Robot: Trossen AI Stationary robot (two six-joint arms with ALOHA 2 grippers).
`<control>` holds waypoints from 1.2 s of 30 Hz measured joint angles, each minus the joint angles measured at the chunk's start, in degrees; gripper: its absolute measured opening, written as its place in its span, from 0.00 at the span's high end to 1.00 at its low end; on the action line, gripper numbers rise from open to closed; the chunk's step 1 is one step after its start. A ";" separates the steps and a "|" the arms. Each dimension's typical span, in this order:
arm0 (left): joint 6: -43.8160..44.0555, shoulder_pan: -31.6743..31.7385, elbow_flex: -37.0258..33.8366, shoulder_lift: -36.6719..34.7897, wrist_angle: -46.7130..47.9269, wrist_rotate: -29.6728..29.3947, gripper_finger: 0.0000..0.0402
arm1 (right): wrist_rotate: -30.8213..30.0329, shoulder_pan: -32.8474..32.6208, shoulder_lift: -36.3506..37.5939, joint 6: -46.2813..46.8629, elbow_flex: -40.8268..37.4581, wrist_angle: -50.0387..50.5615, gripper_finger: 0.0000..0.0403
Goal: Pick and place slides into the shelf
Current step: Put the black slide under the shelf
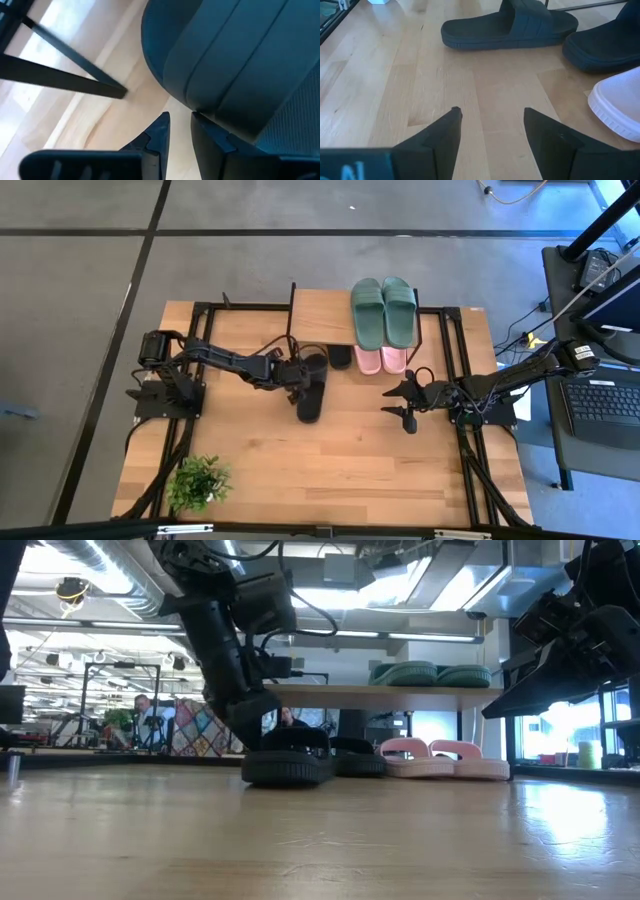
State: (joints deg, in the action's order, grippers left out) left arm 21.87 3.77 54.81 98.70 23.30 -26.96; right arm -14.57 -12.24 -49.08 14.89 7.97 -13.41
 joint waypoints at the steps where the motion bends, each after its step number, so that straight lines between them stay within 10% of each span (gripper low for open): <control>1: 0.02 -0.02 0.00 -0.01 0.56 0.16 0.82 | 0.00 0.01 0.00 -0.02 0.00 0.00 0.47; 12: 2.01 -1.70 1.03 -0.04 13.61 -0.12 0.82 | -0.01 0.01 0.00 0.02 0.00 0.01 0.47; 18: 0.79 -5.73 6.04 -0.09 21.41 13.43 0.82 | -0.01 0.00 -0.01 0.02 0.00 0.02 0.47; 25: -3.14 -9.87 7.78 -0.13 11.73 34.39 0.82 | 0.00 0.01 -0.02 0.02 0.00 0.02 0.47; 36: -7.51 -11.68 7.79 4.55 2.10 32.56 0.82 | 0.00 0.01 -0.02 0.01 0.00 -0.01 0.47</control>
State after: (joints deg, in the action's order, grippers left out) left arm 14.36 -7.91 62.60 103.25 25.40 5.60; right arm -14.57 -12.23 -49.10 14.91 7.97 -13.42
